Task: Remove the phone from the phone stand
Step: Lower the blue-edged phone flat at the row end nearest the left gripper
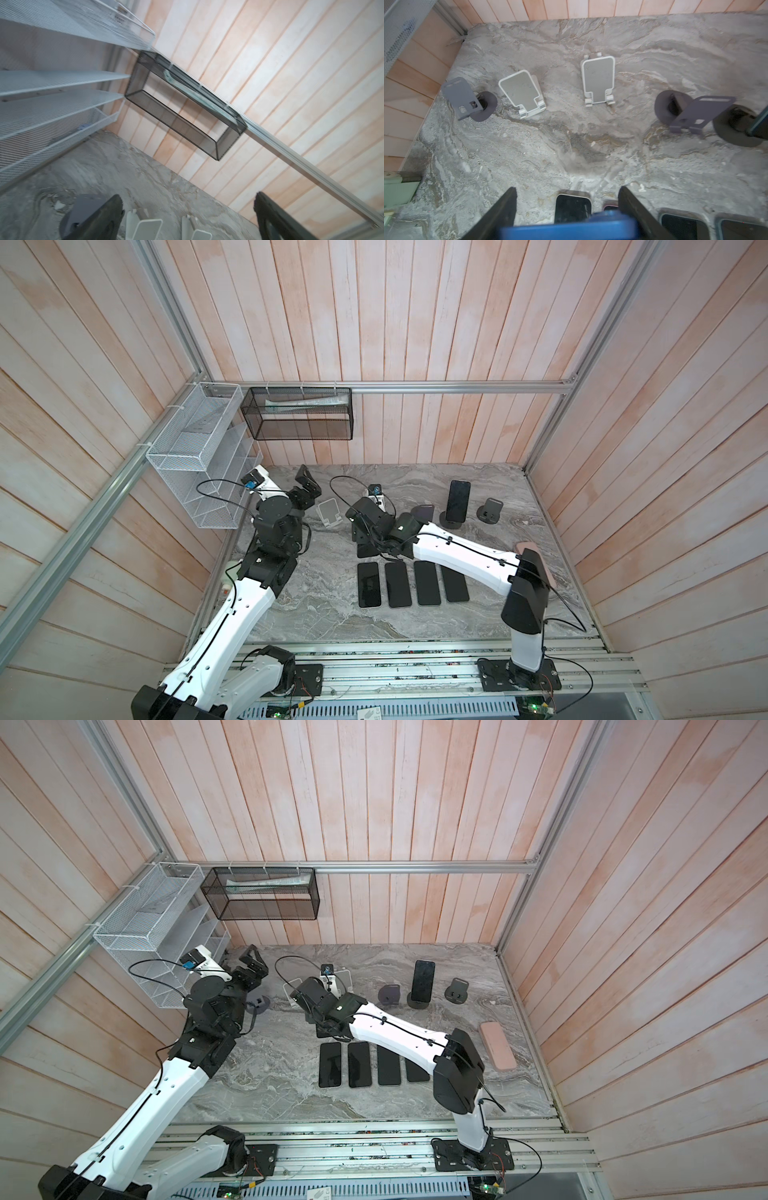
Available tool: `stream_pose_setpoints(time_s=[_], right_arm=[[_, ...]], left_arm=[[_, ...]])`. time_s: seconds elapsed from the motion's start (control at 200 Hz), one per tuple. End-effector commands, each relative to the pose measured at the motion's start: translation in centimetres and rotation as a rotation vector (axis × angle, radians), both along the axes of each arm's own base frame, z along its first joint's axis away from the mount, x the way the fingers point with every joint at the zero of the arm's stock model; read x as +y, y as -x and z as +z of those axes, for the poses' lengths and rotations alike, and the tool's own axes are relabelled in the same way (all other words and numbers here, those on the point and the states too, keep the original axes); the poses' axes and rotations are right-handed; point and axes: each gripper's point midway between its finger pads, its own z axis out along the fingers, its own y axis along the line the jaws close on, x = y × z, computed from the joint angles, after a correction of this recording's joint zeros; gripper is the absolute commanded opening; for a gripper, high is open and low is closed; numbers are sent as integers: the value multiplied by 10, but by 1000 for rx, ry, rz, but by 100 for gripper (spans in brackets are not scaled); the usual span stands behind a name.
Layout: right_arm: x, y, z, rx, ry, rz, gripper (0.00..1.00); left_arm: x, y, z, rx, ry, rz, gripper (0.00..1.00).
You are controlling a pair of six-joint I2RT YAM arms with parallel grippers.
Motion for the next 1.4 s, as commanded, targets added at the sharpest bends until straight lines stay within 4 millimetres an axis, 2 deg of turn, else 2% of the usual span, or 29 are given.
stream_pose_setpoints(time_s=[0.0,0.15,0.32,0.72,1.395], right_arm=[[21,11,-3,46,-19,-23,67],[52,27,-26,123,9,12,68],[70,37,-54,196,27,35,68],[75,29,-101,274,20,42,67],[83,34,-164,376,63,54,68]], left_arm=[[39,5,-4,16,26,142,100],[73,3,-10,19,66,204,100],[84,9,2,-15,45,225,100],[80,6,-1,-20,38,189,100],[76,-2,-9,-7,62,131,100]])
